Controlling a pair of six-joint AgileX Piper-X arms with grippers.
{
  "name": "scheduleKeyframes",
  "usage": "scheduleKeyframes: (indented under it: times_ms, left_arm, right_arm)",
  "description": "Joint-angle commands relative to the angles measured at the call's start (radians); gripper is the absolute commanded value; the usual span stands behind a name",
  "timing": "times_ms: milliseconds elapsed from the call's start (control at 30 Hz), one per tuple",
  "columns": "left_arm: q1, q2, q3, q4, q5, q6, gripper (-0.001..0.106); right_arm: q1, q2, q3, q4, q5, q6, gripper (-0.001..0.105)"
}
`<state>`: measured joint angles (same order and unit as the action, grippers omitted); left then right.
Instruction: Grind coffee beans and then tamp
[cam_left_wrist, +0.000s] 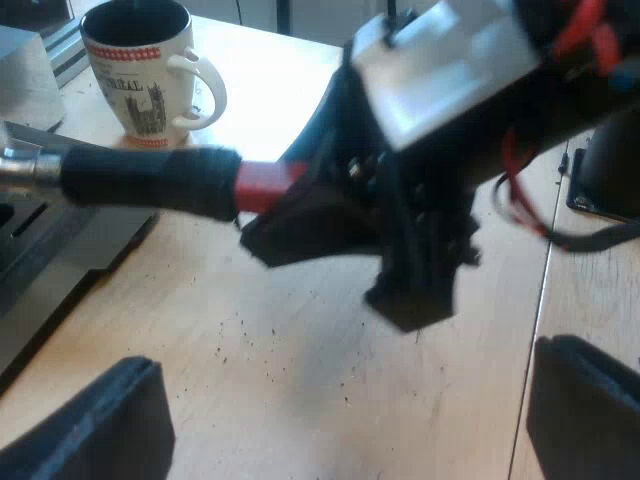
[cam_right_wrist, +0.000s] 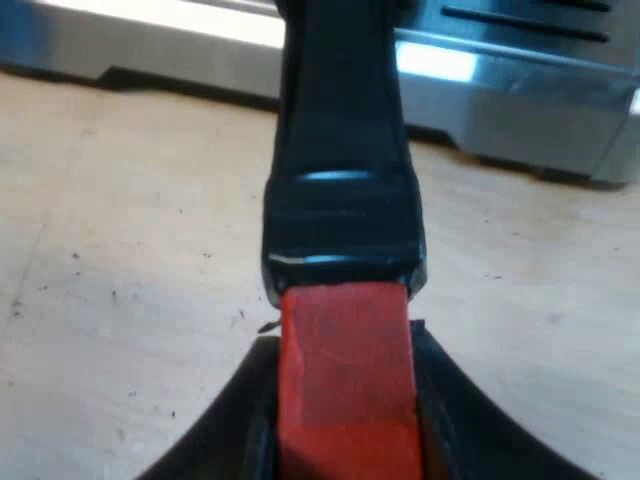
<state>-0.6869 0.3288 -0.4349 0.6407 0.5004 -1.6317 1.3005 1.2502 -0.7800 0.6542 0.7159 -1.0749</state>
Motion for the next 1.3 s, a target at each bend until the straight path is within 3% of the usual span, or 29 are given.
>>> scheduleKeyframes:
  times_ms: [33, 233, 333, 433, 567, 633, 867, 900, 1133, 1300]
  left_arm:
    - [-0.005, -0.004, -0.005, -0.022, 0.006, -0.002, 0.074]
    - [-0.005, -0.004, -0.005, -0.071, -0.040, -0.002, 0.074]
    - [-0.005, -0.004, -0.007, -0.075, -0.093, -0.002, 0.074]
    - [-0.005, -0.004, -0.016, -0.071, -0.109, -0.002, 0.074]
    - [-0.005, -0.004, -0.017, -0.071, -0.145, -0.002, 0.074]
    - [-0.005, -0.004, -0.017, -0.071, -0.147, -0.002, 0.074]
    - [-0.005, 0.006, -0.017, -0.005, -0.167, -0.008, 0.077]
    - [-0.005, 0.030, -0.017, 0.021, -0.164, -0.008, 0.082]
    - [-0.005, 0.155, -0.017, 0.034, -0.152, -0.008, 0.082]
    - [-0.005, 0.227, -0.017, 0.029, -0.221, 0.009, 0.082]
  right_arm:
    - [0.025, -0.039, -0.011, 0.025, 0.051, 0.008, 0.000]
    - [0.091, -0.113, -0.005, 0.111, 0.036, 0.001, 0.000]
    - [0.104, -0.161, 0.017, 0.113, 0.005, -0.028, 0.000]
    - [0.107, -0.213, 0.056, 0.090, -0.050, -0.092, 0.000]
    - [0.107, -0.257, 0.129, -0.055, -0.189, -0.245, 0.000]
    - [0.107, -0.254, 0.151, -0.101, -0.220, -0.276, 0.000]
    - [0.107, -0.219, 0.205, -0.131, -0.224, -0.277, 0.000]
    - [0.107, -0.213, 0.212, -0.135, -0.224, -0.277, 0.000]
    - [0.105, -0.082, 0.251, -0.186, -0.269, -0.259, 0.000]
    - [0.081, -0.001, 0.251, -0.194, -0.301, -0.205, 0.000]
